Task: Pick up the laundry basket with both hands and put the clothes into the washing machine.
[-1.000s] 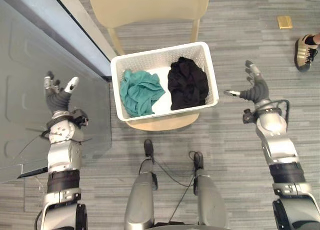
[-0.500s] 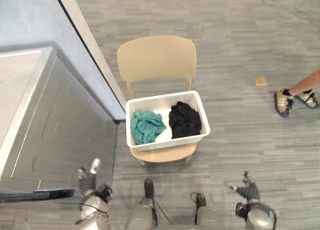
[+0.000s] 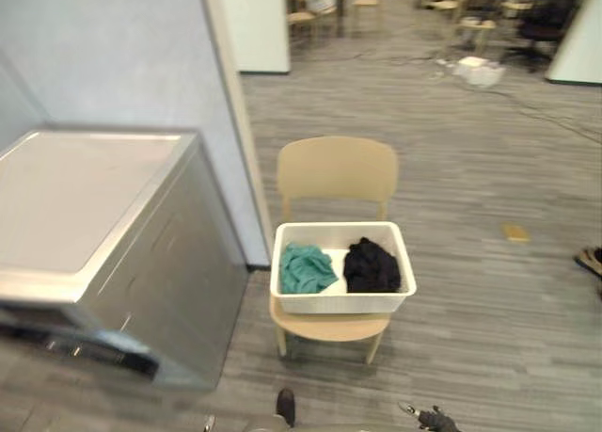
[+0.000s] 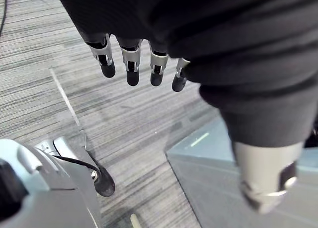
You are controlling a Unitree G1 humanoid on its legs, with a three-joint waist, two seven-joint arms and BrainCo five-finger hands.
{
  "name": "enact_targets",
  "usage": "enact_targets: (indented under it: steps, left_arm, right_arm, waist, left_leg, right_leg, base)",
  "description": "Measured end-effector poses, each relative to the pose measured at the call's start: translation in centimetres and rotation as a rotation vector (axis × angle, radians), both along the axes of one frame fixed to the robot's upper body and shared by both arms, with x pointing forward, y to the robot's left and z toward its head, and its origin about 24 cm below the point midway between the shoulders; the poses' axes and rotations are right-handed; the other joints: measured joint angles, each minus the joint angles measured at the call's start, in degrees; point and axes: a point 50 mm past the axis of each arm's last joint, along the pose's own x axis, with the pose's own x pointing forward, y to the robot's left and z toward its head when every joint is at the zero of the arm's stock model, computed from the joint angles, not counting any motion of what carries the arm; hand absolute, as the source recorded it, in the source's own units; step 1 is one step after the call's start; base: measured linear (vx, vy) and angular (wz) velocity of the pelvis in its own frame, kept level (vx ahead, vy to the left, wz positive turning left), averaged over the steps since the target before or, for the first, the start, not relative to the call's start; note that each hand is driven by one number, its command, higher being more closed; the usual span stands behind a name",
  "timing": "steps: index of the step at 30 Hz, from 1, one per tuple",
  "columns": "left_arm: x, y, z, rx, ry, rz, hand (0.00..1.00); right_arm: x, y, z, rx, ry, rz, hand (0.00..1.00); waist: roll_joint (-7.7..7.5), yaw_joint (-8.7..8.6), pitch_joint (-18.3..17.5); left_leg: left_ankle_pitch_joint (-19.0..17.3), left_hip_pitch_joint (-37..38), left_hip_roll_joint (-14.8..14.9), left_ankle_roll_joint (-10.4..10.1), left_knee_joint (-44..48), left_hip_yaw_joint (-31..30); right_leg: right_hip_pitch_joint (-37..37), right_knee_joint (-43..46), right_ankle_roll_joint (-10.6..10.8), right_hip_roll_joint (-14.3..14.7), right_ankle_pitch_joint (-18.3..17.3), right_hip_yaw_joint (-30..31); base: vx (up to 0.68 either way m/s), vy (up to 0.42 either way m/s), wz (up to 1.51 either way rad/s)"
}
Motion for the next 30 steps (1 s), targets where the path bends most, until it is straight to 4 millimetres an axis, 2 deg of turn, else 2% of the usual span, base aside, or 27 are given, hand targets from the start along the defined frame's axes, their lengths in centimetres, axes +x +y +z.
enact_targets:
  steps: [1, 2, 3, 4, 5, 6, 8, 9, 10, 11, 12, 13, 14, 16, 17, 18, 19, 21, 22, 23, 24, 25, 26, 27, 28, 29, 30]
  left_arm:
    - [0.8, 0.2, 0.1, 0.009, -0.023, -0.004, 0.00]
    - [2.7, 0.9, 0.6, 0.032, -0.072, -0.007, 0.00]
    - [3.8, 1.2, 0.8, 0.043, -0.094, -0.024, 0.00]
    - [3.5, 1.1, 0.7, 0.043, -0.085, -0.025, 0.00]
    - [3.3, 1.0, 0.6, 0.045, -0.079, -0.025, 0.00]
    - [2.4, 1.1, 0.6, 0.051, -0.063, -0.016, 0.00]
    - [1.6, 1.4, 0.5, 0.062, -0.045, 0.023, 0.00]
    - [1.7, 1.5, 0.5, 0.067, -0.043, 0.029, 0.00]
    - [1.9, 1.4, 0.6, 0.066, -0.051, 0.026, 0.00]
    - [2.0, 1.0, 0.5, 0.058, -0.051, 0.024, 0.00]
    - [2.3, 0.6, 0.5, 0.049, -0.054, 0.018, 0.00]
    - [3.1, 1.3, 0.7, 0.070, -0.070, -0.009, 0.00]
    - [3.5, 2.8, 1.1, 0.115, -0.075, -0.041, 0.00]
    - [3.2, 3.7, 1.2, 0.141, -0.062, -0.053, 0.00]
    - [3.2, 4.1, 1.3, 0.153, -0.054, -0.094, 0.00]
    - [3.2, 4.2, 1.3, 0.154, -0.051, -0.107, 0.00]
    - [3.3, 4.1, 1.3, 0.157, -0.050, -0.138, 0.00]
    - [3.5, 3.9, 1.3, 0.169, -0.038, -0.208, 0.00]
    - [3.6, 3.8, 1.3, 0.166, -0.031, -0.225, 0.00]
    - [3.1, 3.7, 1.1, 0.158, -0.012, -0.233, 0.00]
    - [2.9, 3.6, 1.1, 0.152, -0.006, -0.234, 0.00]
    - [3.0, 3.4, 1.0, 0.138, -0.007, -0.244, 0.00]
    - [3.1, 2.8, 0.9, 0.123, -0.009, -0.259, 0.00]
    - [3.1, 2.8, 0.9, 0.121, -0.010, -0.266, 0.00]
    - [3.2, 2.4, 0.8, 0.097, -0.020, -0.246, 0.00]
    - [3.5, 2.0, 0.8, 0.088, -0.035, -0.243, 0.00]
    - [4.0, 1.6, 0.9, 0.083, -0.050, -0.260, 0.00]
  right_arm:
    - [0.6, 0.3, 0.0, 0.011, -0.013, 0.000, 0.00]
    - [1.4, 0.8, 0.2, 0.031, -0.048, -0.027, 0.00]
    - [1.7, 0.8, 0.3, 0.028, -0.063, -0.036, 0.00]
    - [1.3, 0.7, 0.2, 0.029, -0.055, -0.045, 0.00]
    - [1.1, 0.7, 0.2, 0.027, -0.052, -0.047, 0.00]
    - [0.6, 0.6, 0.1, 0.029, -0.044, -0.057, 0.00]
    - [1.1, 0.6, 0.3, 0.048, -0.078, -0.098, 0.00]
    - [1.2, 0.5, 0.3, 0.048, -0.087, -0.112, 0.00]
    - [1.2, 0.3, 0.4, 0.035, -0.084, -0.122, 0.00]
    - [0.8, -0.1, 0.4, 0.025, -0.078, -0.141, 0.00]
    - [0.6, -0.3, 0.3, 0.024, -0.072, -0.156, 0.00]
    - [0.3, 0.1, 0.1, 0.036, -0.058, -0.190, 0.00]
    - [0.3, 1.0, -0.1, 0.058, -0.049, -0.216, 0.00]
    - [0.5, 1.4, -0.1, 0.072, -0.052, -0.217, 0.00]
    - [0.5, 1.7, -0.2, 0.082, -0.052, -0.214, 0.00]
    - [0.6, 1.8, -0.1, 0.085, -0.052, -0.214, 0.00]
    - [0.8, 1.7, -0.1, 0.085, -0.056, -0.214, 0.00]
    - [0.6, 1.7, -0.2, 0.089, -0.043, -0.223, 0.00]
    - [0.4, 1.5, -0.2, 0.090, -0.041, -0.240, 0.00]
    - [0.4, 1.5, -0.2, 0.094, -0.043, -0.254, 0.00]
    - [0.4, 1.5, -0.2, 0.099, -0.047, -0.260, 0.00]
    - [0.4, 1.5, -0.2, 0.112, -0.054, -0.277, 0.00]
    - [0.6, 1.6, -0.1, 0.127, -0.070, -0.284, 0.00]
    - [0.6, 1.7, -0.2, 0.135, -0.072, -0.286, 0.00]
    - [0.2, 1.4, -0.2, 0.135, -0.073, -0.314, 0.00]
    - [-0.2, 1.1, -0.2, 0.125, -0.073, -0.340, 0.00]
    - [-1.2, 0.7, -0.3, 0.111, -0.065, -0.367, 0.00]
  waist:
    - [-0.78, -0.57, 0.0]
    - [-2.82, -0.78, 1.4]
    - [-3.50, -0.47, 3.0]
    - [-4.33, -0.46, 3.9]
    - [-4.12, -0.47, 3.9]
    - [-3.68, -0.53, 3.7]
    - [-3.14, -0.53, 3.8]
    - [-3.16, -0.63, 3.7]
    - [-2.69, -0.67, 3.3]
    - [-1.46, -0.95, 2.6]
    - [-1.31, -0.99, 2.4]
    - [-3.50, -0.92, 2.9]
    - [-5.28, 0.03, 3.3]
    - [-5.36, 0.05, 3.1]
    - [-5.60, 1.13, 3.0]
    - [-5.62, 1.24, 3.0]
    - [-5.44, 0.95, 2.9]
    - [-4.69, -0.54, 2.5]
    - [-4.25, -0.59, 2.3]
    - [-3.96, -0.51, 2.2]
    - [-3.80, -0.57, 2.2]
    - [-3.93, -0.73, 2.2]
    - [-4.56, -0.48, 1.8]
    - [-5.66, -0.49, 1.3]
    - [-6.10, -0.99, 1.2]
    - [-6.43, -1.58, 1.1]
    - [-6.30, -2.31, 1.0]
  left_leg:
    - [-1.6, -2.6, 0.2, 0.2, -0.1, 1.3]
    - [-5.0, -6.7, 1.2, 6.1, 5.4, 9.0]
    - [-4.9, -10.6, 2.7, 7.5, 18.8, 13.6]
    - [-6.5, -11.0, 4.6, 8.1, 30.6, 15.3]
    - [-7.8, -9.3, 6.1, 7.0, 33.4, 15.3]
    - [-11.0, -5.4, 10.2, 4.0, 36.2, 14.7]
    - [-12.4, 0.0, 18.1, 3.5, 36.6, 14.3]
    - [-12.1, 2.9, 22.3, 3.2, 33.6, 14.6]
    - [-11.1, 5.1, 24.7, 2.1, 29.2, 15.0]
    - [-9.5, 6.4, 25.4, -1.7, 25.0, 14.8]
    - [-11.9, 6.7, 23.9, -8.2, 23.3, 15.0]
    - [-15.7, 5.3, 20.9, -11.0, 23.1, 16.2]
    - [-16.6, 2.5, 18.4, -10.0, 26.9, 15.6]
    - [-20.2, 0.4, 18.2, -8.2, 30.9, 14.5]
    - [-22.7, -0.4, 17.2, -6.4, 32.6, 14.2]
    - [-22.9, -0.5, 16.4, -5.9, 32.5, 13.7]
    - [-22.7, -0.5, 15.3, -5.5, 31.5, 12.6]
    - [-20.7, -0.6, 11.7, -3.5, 27.4, 7.8]
    - [-19.2, 0.3, 10.6, -2.7, 25.7, 6.3]
    - [-17.8, 1.5, 10.0, -2.5, 23.5, 5.4]
    - [-17.2, 2.0, 9.9, -2.6, 22.4, 4.9]
    - [-16.0, 2.7, 9.7, -3.0, 20.3, 3.9]
    - [-15.7, 2.2, 8.6, -3.5, 20.1, 4.0]
    - [-15.7, 1.3, 7.7, -3.6, 20.2, 3.8]
    - [-15.3, 0.3, 6.3, -4.0, 21.0, 1.6]
    - [-15.3, -0.2, 4.7, -3.7, 23.5, 2.5]
    - [-16.7, -0.4, 1.8, -1.4, 28.2, 4.7]
  right_leg:
    - [-2.5, 0.5, -1.5, 1.1, -0.1, -0.2]
    - [-4.3, 1.4, -1.6, -2.0, 0.3, -3.5]
    - [-4.2, 2.6, -1.3, -4.0, 1.0, -6.0]
    - [-2.6, 2.7, -1.3, -6.0, 1.2, -8.3]
    - [-1.5, 2.6, -1.3, -6.4, 1.4, -8.9]
    - [-0.2, 2.6, -1.2, -6.9, 1.7, -9.8]
    - [-0.4, 3.4, -0.2, -7.1, 2.3, -10.1]
    - [-1.1, 3.9, 1.3, -7.9, 3.1, -10.7]
    - [-1.8, 4.3, 3.2, -9.2, 4.3, -11.8]
    - [-2.3, 4.1, 5.0, -10.3, 5.4, -13.0]
    - [-2.3, 3.5, 6.1, -11.4, 6.6, -13.8]
    - [-1.5, 0.7, 6.4, -14.5, 10.2, -14.6]
    - [-0.6, -3.2, 4.4, -16.2, 16.1, -14.9]
    - [1.4, -6.7, 3.2, -16.1, 24.0, -15.8]
    - [2.0, -8.5, -0.4, -16.4, 29.6, -15.6]
    - [2.0, -8.3, -2.2, -16.4, 30.8, -14.8]
    - [1.7, -6.3, -3.8, -15.7, 28.7, -11.4]
    - [1.8, 0.6, -3.0, -10.5, 16.5, -2.3]
    - [1.3, 3.4, -3.3, -8.3, 12.6, 0.3]
    - [0.3, 7.4, -3.7, -5.9, 8.0, 3.8]
    - [-0.1, 9.5, -2.6, -4.0, 4.6, 5.4]
    - [-0.8, 11.7, -1.9, 0.0, -0.9, 6.4]
    - [0.1, 8.2, -2.3, 1.5, -4.7, 6.4]
    - [2.0, 4.8, -1.7, 0.9, -7.2, 7.3]
    - [4.1, 1.1, 0.0, 0.2, -8.8, 5.5]
    - [5.1, 0.3, 1.0, -0.9, -8.0, 4.0]
    - [6.6, 2.1, 1.8, -1.7, -7.2, 3.1]
  base:
    - [-0.14, -0.064, 1.38]
    - [-0.15, -0.051, 1.56]
    - [-0.14, -0.053, 1.58]
    - [-0.10, -0.036, 1.09]
    - [-0.10, 0.022, 0.81]
    - [-0.09, 0.128, 0.37]
    - [-0.10, 0.217, 0.28]
    - [-0.11, 0.356, 0.53]
    - [-0.13, 0.543, 0.73]
    - [-0.12, 0.527, 0.77]
    - [-0.13, 0.610, 0.92]
    - [-0.16, 0.602, 0.80]
    - [-0.16, 0.596, 0.69]
    - [-0.18, 0.528, 0.26]
    - [-0.19, 0.496, 0.15]
    - [-0.21, 0.501, 0.23]
    - [-0.05, 0.197, 0.55]
    - [0.00, 0.210, 0.94]
    - [0.07, 0.154, 0.71]
    - [0.06, 0.082, 0.39]
    - [0.05, -0.018, 0.44]
    - [0.02, -0.133, 0.44]
    - [0.01, -0.122, 0.42]
    - [0.00, -0.141, 0.62]
    - [0.03, -0.115, 0.76]
    - [0.15, -0.119, 0.98]
    - [0.25, -0.041, 1.28]
